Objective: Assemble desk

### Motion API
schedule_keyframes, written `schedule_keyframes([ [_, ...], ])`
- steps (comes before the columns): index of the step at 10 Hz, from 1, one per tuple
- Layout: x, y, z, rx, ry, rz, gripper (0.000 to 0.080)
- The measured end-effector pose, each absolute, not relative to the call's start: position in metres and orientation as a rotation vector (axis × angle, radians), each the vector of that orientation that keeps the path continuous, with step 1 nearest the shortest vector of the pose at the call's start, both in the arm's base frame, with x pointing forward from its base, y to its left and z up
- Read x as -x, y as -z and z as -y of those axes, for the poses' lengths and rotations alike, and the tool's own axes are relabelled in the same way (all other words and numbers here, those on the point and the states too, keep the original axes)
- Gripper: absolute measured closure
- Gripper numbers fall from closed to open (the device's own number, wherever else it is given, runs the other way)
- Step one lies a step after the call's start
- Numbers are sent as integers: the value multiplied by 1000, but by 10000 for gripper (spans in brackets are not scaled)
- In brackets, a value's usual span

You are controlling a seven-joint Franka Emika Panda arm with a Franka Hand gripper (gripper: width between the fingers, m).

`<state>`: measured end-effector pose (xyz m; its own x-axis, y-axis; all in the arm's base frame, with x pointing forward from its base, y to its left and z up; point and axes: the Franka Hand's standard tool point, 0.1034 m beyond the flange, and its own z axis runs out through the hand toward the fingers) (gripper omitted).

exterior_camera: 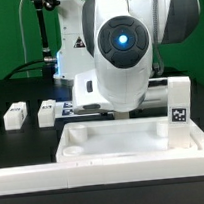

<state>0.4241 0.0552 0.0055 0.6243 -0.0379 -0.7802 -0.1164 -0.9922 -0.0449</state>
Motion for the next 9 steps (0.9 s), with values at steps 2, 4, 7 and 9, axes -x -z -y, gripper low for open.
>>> schedule_keyframes([
  [2, -424, -5, -55, 2748, -1317, -132, 238],
  [4, -424, -5, -55, 2748, -1317, -133, 373],
  [7, -424, -5, -54, 2748, -1317, -133, 512],
  [9, -424, -5, -54, 2748, -1317, -133, 512],
])
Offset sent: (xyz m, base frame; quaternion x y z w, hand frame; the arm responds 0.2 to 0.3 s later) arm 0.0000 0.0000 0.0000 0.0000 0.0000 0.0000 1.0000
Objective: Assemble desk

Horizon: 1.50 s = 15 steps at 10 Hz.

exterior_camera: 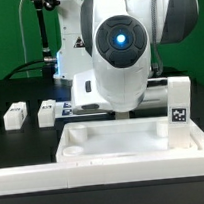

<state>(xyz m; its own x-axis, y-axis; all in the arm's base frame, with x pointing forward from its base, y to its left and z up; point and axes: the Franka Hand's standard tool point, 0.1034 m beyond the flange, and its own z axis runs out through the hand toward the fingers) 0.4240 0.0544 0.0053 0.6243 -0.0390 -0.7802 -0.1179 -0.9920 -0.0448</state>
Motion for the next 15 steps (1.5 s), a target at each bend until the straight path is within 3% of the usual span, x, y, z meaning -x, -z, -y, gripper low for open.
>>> schedule_keyframes([
  [2, -426, -10, -52, 2740, -1322, -129, 512],
  [4, -456, -65, -27, 2695, -1328, -128, 511],
  [6, -471, -100, -9, 2706, -1255, -150, 511],
  [7, -475, -108, -5, 2728, -1217, -153, 511],
  [8, -481, -100, -5, 2791, -1091, -157, 511],
  [12, -498, -104, 0, 2904, -780, -174, 511],
  [15, -543, -157, 24, 2949, -513, -163, 511],
])
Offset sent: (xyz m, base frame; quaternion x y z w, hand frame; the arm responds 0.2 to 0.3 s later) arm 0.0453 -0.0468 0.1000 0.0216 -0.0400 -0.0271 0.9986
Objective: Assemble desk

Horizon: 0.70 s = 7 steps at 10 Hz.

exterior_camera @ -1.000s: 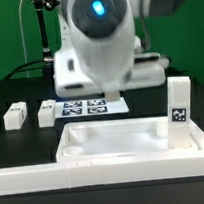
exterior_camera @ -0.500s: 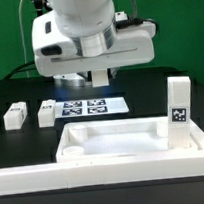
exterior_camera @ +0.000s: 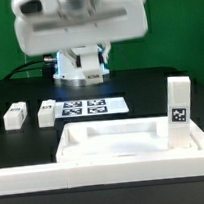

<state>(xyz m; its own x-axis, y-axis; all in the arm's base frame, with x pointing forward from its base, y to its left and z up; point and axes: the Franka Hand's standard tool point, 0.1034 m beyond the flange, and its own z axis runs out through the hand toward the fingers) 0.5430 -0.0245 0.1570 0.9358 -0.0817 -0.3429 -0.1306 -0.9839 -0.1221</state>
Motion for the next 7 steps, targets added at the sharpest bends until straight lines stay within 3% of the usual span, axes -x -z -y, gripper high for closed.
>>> schedule_keyframes([
  [5, -560, -159, 35, 3028, -57, -182, 511],
  [7, -587, -172, 46, 3006, 83, -187, 511],
])
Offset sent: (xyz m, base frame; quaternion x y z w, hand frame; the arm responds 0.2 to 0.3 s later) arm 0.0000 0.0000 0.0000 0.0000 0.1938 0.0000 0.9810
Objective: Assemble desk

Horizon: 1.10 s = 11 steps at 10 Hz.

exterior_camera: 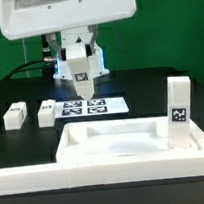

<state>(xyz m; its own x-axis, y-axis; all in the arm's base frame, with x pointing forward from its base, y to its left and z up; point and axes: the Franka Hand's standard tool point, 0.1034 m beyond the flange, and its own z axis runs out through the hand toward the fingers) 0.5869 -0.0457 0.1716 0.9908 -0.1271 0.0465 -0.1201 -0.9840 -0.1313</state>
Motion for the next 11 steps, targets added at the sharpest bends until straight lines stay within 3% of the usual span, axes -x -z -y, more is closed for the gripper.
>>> schedule_keyframes([
  [3, -616, -190, 64, 2990, 404, -204, 511],
  [5, -604, -182, 64, 3021, 547, -207, 510],
  [7, -606, -185, 78, 3052, 777, -212, 509],
  [9, -613, -186, 87, 3075, 907, -198, 509],
  [11, -632, -193, 82, 3048, 827, -190, 509],
])
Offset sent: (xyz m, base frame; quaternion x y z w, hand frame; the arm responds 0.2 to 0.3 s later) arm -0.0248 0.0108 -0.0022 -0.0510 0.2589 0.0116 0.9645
